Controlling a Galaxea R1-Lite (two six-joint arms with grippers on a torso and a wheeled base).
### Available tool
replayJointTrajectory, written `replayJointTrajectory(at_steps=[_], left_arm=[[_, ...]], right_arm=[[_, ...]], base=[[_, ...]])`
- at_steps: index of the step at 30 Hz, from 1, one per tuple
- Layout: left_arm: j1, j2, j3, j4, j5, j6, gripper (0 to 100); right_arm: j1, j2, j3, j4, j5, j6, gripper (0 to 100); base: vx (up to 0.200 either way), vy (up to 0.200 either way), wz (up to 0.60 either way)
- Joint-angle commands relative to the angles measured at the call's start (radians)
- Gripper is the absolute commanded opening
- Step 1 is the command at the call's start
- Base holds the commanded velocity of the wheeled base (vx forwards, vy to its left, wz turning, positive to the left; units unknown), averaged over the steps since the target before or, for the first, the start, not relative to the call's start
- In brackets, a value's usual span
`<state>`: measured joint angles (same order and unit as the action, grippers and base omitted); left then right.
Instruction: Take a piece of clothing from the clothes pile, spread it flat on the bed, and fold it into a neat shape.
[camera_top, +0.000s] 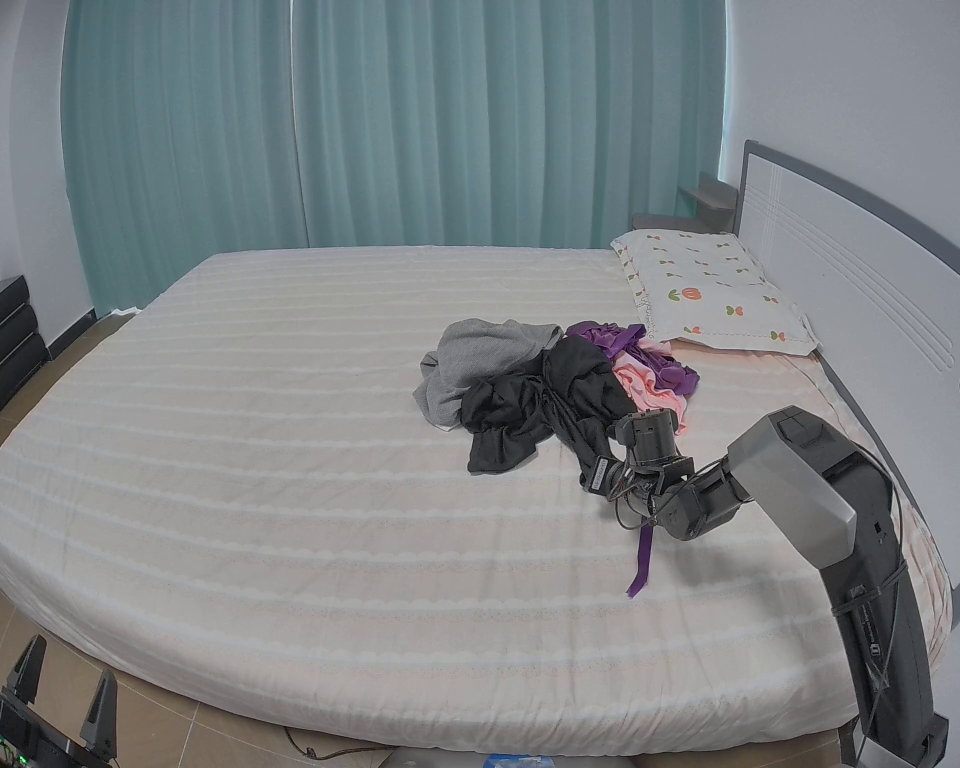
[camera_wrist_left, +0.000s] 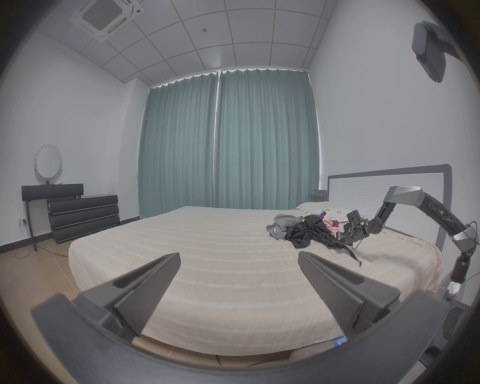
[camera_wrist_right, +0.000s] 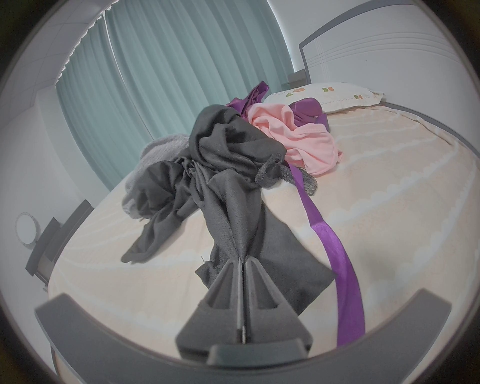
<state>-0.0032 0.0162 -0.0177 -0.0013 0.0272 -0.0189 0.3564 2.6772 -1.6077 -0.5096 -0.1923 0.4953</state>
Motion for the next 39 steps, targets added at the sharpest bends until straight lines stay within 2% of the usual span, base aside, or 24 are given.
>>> replayJointTrajectory(at_steps=[1,2,5,6,11,13,14,19,26,35,39], left_arm=[[0.0,-0.012,0.018,0.0,0.0,-0.001,100],[0.0,-0.012,0.018,0.0,0.0,-0.001,100],[0.0,-0.012,0.018,0.0,0.0,-0.001,100],[0.0,-0.012,0.018,0.0,0.0,-0.001,100],[0.0,-0.012,0.018,0.0,0.0,0.001,100],[0.0,-0.012,0.018,0.0,0.0,-0.001,100],[0.0,-0.012,0.018,0.0,-0.001,0.007,100],[0.0,-0.012,0.018,0.0,-0.001,0.008,100],[0.0,-0.012,0.018,0.0,-0.007,0.01,100],[0.002,-0.016,0.018,-0.003,-0.018,0.013,100],[0.002,-0.016,0.018,-0.003,-0.021,0.02,100]], right_arm=[[0.042,-0.198,0.226,-0.119,0.034,0.031,0],[0.067,-0.281,0.345,-0.182,0.051,0.042,0],[0.099,-0.381,0.477,-0.254,0.08,0.055,0],[0.125,-0.461,0.574,-0.311,0.105,0.068,0],[0.202,-0.668,0.741,-0.405,0.12,0.072,0],[0.21,-0.688,0.753,-0.408,0.12,0.072,0],[0.248,-0.803,0.815,-0.423,0.12,0.071,0],[0.282,-0.991,0.831,-0.425,0.123,0.062,0],[0.279,-1.156,0.807,-0.425,0.139,0.045,0],[0.283,-1.209,0.893,-0.425,0.225,0.046,0],[0.283,-1.195,0.89,-0.425,0.235,0.046,0]], base=[[0.0,0.0,0.0],[0.0,0.0,0.0],[0.0,0.0,0.0],[0.0,0.0,0.0],[0.0,0.0,0.0],[0.0,0.0,0.0],[0.0,0.0,0.0],[0.0,0.0,0.0],[0.0,0.0,0.0],[0.0,0.0,0.0],[0.0,0.0,0.0]])
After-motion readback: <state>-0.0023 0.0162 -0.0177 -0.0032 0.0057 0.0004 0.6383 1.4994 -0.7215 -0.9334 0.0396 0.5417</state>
